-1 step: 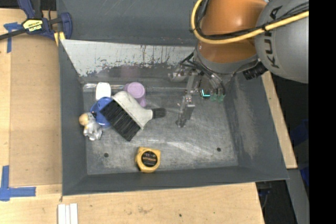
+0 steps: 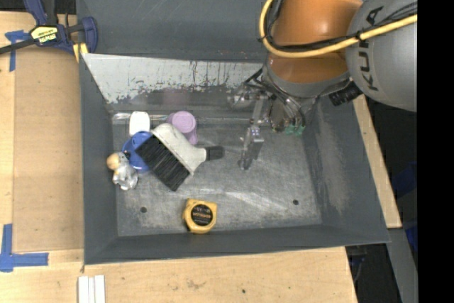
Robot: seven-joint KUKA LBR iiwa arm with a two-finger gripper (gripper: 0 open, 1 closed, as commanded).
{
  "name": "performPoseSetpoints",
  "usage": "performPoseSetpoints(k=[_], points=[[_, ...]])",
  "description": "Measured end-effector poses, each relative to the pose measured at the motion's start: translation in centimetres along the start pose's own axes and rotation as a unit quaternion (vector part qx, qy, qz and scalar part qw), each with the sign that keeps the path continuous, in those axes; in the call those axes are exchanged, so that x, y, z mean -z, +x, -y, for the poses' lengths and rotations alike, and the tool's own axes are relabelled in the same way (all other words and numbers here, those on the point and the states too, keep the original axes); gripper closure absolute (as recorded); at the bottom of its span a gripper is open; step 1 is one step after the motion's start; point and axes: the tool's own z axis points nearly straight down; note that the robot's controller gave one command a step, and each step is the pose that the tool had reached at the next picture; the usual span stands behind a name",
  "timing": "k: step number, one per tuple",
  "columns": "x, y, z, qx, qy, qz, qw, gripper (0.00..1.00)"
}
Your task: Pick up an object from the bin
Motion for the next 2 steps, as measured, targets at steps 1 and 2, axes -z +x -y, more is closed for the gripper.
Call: performPoseSetpoints(k=[1, 2], points=[[-4.0, -1.6, -0.4, 0.073, 0.0, 0.004, 0.9973, 0.0], [-7.1, -1.9, -0.4, 0.168, 0.0, -0.002, 0.9858, 0.0]])
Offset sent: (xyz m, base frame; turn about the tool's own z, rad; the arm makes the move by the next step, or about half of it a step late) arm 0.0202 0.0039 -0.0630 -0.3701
